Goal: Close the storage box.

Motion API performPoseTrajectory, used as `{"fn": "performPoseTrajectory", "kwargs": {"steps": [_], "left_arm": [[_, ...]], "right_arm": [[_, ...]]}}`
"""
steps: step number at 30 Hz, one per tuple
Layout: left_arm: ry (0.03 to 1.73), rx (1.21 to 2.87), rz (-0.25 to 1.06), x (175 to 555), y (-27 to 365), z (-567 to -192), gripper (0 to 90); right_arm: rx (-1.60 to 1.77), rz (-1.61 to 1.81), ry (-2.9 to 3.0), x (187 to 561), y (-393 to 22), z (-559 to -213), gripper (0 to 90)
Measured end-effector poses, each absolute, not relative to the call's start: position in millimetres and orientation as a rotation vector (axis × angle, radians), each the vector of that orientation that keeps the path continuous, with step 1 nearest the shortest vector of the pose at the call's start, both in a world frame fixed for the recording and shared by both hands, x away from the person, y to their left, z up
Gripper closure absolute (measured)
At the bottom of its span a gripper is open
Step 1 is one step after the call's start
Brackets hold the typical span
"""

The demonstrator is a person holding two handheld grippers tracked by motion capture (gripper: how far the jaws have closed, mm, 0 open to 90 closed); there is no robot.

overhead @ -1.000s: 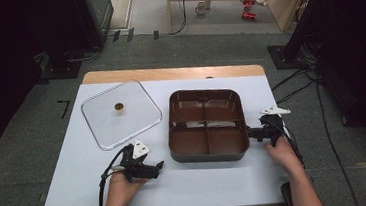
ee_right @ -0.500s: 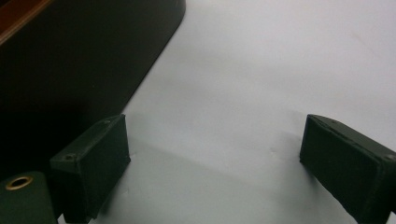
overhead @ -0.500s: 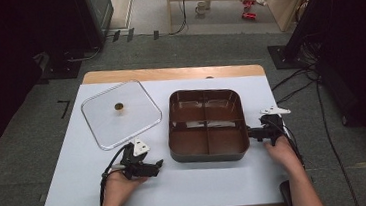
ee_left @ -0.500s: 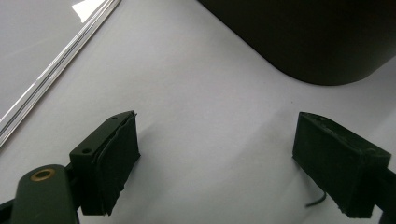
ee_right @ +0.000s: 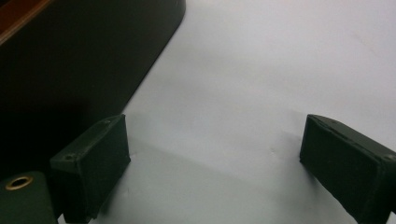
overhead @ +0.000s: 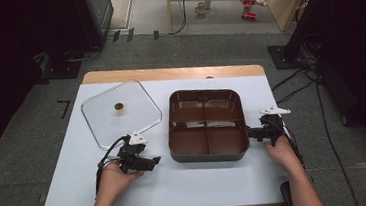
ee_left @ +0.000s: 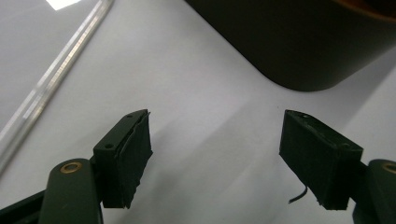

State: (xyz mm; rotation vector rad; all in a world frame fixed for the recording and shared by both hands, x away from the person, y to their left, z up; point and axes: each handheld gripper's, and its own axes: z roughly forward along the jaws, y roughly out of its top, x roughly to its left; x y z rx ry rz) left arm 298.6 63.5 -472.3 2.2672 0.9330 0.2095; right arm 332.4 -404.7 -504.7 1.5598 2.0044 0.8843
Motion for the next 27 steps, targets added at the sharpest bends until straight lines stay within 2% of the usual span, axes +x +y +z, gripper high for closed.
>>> {"fn": "performPoseTrajectory", "kwargs": {"steps": [8, 27], "left_arm": [[0.934, 2.245, 0.214, 307.7, 73.9, -467.7, 31.5], [0.929, 2.206, 0.249, 345.1, 85.8, -453.9, 36.1]], "right_arm": [[1.56, 0.883, 2.004, 332.3, -404.5, -504.6, 7.7], [1.558, 0.88, 2.005, 332.4, -404.4, -504.6, 7.7]]}}
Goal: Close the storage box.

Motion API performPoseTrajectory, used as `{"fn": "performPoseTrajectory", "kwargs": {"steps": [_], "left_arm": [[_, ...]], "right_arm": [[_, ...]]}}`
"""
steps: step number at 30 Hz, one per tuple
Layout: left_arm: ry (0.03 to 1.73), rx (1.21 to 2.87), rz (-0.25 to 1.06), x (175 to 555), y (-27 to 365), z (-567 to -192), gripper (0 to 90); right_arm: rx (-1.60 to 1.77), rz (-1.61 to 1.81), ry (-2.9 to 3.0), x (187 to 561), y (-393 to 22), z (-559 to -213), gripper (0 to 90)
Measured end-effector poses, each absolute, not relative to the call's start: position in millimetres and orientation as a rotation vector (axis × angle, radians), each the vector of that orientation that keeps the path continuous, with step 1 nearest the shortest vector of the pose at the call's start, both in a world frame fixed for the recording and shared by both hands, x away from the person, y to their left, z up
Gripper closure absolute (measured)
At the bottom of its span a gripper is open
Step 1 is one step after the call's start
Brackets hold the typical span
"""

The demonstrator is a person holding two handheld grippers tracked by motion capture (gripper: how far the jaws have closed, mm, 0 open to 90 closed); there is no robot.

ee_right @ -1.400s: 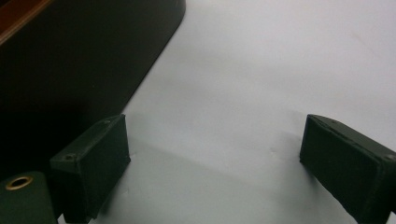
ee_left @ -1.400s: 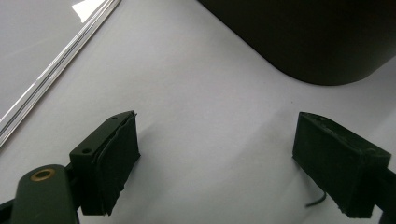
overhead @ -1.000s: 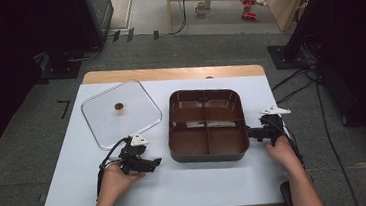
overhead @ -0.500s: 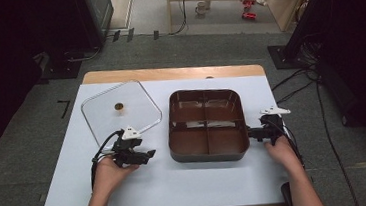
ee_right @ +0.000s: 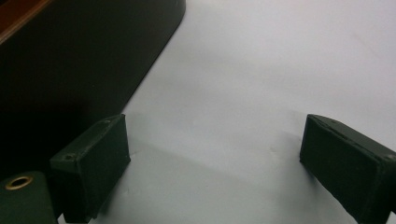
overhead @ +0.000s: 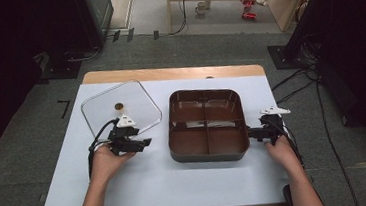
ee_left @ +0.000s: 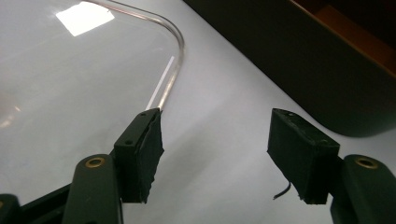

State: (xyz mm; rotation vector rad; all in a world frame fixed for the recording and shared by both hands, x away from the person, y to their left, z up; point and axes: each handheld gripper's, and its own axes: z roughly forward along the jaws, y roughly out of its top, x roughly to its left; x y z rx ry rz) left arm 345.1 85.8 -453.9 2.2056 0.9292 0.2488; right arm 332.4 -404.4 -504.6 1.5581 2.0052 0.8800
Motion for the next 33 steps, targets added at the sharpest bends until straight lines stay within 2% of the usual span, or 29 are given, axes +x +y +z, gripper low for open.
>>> {"fn": "performPoseTrajectory", "kwargs": {"steps": [18, 33], "left_arm": [[0.984, 2.181, 0.33, 385.2, 103.8, -449.0, 37.2], [1.077, 2.089, 0.421, 427.3, 136.4, -443.0, 35.9]], "right_arm": [[1.558, 0.879, 2.006, 332.4, -404.4, -504.6, 7.7], [1.556, 0.879, 2.005, 332.4, -404.2, -504.7, 7.6]]}}
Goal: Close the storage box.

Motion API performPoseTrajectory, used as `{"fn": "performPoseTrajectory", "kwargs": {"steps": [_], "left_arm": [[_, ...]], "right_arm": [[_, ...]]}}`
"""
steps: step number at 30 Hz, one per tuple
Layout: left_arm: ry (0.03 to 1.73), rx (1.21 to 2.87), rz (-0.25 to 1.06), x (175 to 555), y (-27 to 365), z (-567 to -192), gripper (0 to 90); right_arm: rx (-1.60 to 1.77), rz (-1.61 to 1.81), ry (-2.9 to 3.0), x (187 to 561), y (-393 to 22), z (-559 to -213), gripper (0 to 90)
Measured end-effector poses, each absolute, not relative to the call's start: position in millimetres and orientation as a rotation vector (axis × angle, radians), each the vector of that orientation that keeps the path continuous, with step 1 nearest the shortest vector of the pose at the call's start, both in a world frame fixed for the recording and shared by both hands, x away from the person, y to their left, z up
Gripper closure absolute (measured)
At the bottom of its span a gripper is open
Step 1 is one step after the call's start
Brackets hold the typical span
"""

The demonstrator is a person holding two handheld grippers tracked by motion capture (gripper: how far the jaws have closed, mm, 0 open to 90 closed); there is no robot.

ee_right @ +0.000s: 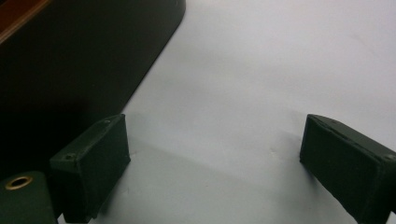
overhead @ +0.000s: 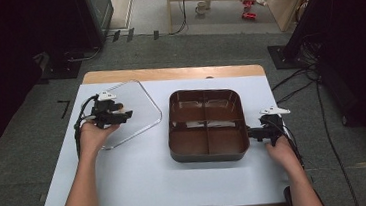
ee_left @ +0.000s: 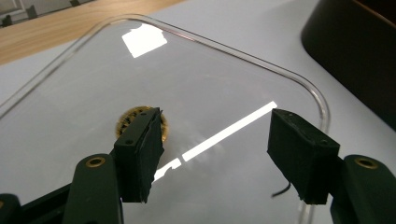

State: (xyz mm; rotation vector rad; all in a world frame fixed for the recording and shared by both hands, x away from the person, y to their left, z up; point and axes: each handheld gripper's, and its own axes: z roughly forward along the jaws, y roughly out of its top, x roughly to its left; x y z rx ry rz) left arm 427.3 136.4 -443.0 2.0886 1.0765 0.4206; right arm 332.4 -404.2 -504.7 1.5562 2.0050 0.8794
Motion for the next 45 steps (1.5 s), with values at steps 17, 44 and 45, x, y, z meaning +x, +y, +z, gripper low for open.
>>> {"fn": "performPoseTrajectory", "kwargs": {"steps": [17, 44, 45], "left_arm": [[1.189, 2.075, 0.473, 459.0, 148.8, -469.0, 40.9], [1.214, 2.117, 0.435, 458.9, 145.5, -469.3, 59.5], [1.211, 2.116, 0.433, 458.3, 145.1, -467.7, 59.5]], "right_arm": [[1.555, 0.879, 2.005, 332.4, -404.2, -504.8, 7.6], [1.557, 0.881, 2.004, 332.2, -404.3, -504.8, 7.7], [1.557, 0.88, 2.004, 332.2, -404.3, -504.8, 7.7]]}}
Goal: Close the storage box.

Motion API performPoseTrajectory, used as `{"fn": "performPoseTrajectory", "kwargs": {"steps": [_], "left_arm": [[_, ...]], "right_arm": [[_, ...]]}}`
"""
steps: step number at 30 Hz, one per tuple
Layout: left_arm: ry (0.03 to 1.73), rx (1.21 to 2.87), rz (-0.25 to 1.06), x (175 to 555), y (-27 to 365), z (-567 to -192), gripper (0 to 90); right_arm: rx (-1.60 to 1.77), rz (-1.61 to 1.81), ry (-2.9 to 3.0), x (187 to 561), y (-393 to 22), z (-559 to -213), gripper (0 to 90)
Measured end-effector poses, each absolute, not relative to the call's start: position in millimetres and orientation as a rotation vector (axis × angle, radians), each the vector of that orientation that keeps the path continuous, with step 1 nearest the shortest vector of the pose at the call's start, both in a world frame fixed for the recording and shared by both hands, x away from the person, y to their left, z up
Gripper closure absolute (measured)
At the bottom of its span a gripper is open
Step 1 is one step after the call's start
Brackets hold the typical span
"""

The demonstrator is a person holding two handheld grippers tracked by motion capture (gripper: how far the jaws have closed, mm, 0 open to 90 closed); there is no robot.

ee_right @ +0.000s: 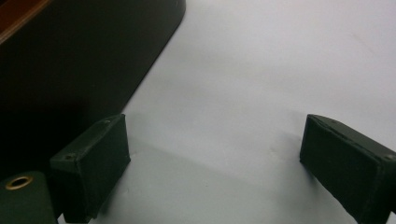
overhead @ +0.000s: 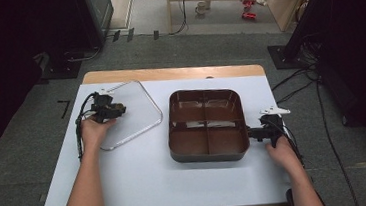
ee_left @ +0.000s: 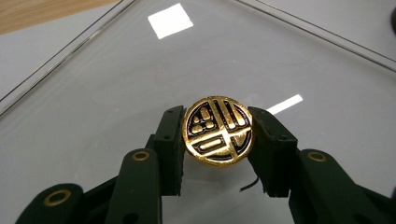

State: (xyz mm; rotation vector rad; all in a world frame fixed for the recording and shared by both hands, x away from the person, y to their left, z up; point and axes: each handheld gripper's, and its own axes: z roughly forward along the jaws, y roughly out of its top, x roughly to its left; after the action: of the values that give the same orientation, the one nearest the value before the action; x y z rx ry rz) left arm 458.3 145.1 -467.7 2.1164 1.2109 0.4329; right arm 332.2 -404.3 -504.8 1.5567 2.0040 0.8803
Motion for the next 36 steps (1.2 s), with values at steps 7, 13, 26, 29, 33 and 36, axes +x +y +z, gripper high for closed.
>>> {"fn": "performPoseTrajectory", "kwargs": {"steps": [7, 13, 26, 29, 33, 36], "left_arm": [[1.191, 2.123, 0.425, 451.8, 143.3, -454.1, 59.5], [1.185, 2.108, 0.42, 446.5, 145.0, -441.7, 59.5], [1.177, 2.056, 0.395, 434.9, 146.7, -415.5, 59.5], [1.152, 2.062, 0.396, 430.6, 141.6, -407.6, 59.5], [1.139, 2.08, 0.395, 427.2, 136.0, -400.1, 59.5], [1.115, 2.073, 0.387, 423.8, 131.4, -393.6, 59.5]], "right_arm": [[1.555, 0.88, 2.004, 332.1, -404.2, -504.8, 7.7], [1.556, 0.88, 2.004, 332.1, -404.1, -504.8, 7.7], [1.555, 0.879, 2.003, 332.0, -404.0, -504.8, 7.7], [1.554, 0.879, 2.003, 331.9, -404.0, -504.8, 7.7], [1.555, 0.878, 2.003, 331.9, -403.9, -504.8, 7.7], [1.553, 0.878, 2.002, 331.8, -403.8, -504.7, 7.7]]}}
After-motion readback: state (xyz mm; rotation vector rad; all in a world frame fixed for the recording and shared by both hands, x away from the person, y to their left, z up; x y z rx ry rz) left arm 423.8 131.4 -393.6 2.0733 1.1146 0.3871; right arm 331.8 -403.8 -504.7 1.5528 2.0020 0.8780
